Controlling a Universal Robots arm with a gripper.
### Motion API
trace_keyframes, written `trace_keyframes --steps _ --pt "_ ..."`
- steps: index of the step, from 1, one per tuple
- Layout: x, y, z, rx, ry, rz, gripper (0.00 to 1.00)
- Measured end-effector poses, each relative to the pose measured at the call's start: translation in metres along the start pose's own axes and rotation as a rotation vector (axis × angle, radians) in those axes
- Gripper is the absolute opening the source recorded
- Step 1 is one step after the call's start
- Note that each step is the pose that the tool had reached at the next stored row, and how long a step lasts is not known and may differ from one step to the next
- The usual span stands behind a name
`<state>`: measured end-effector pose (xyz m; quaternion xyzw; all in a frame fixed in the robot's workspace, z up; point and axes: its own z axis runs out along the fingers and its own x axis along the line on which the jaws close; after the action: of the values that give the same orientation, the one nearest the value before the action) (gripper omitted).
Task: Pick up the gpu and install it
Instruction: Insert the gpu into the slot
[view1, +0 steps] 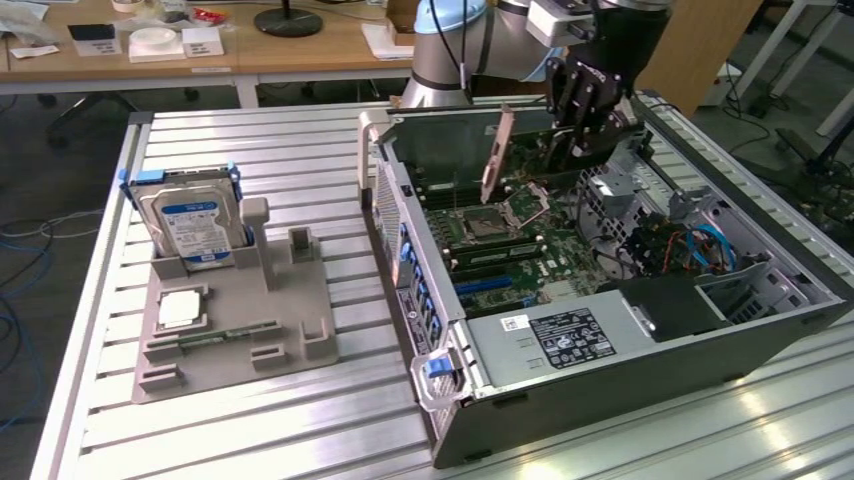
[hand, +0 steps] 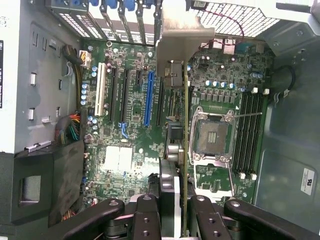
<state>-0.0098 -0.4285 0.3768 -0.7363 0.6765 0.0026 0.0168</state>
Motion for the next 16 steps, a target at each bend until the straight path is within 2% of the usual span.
trace_keyframes --steps 5,10,16 --pt "0.000 0.0029 0.0009 0.0016 0.0002 0.007 0.28" --pt "0.000 0.0031 0.0061 0.0036 0.0020 0.087 0.28" --pt "-0.001 0.0174 0.0132 0.0039 0.0027 0.094 0.28"
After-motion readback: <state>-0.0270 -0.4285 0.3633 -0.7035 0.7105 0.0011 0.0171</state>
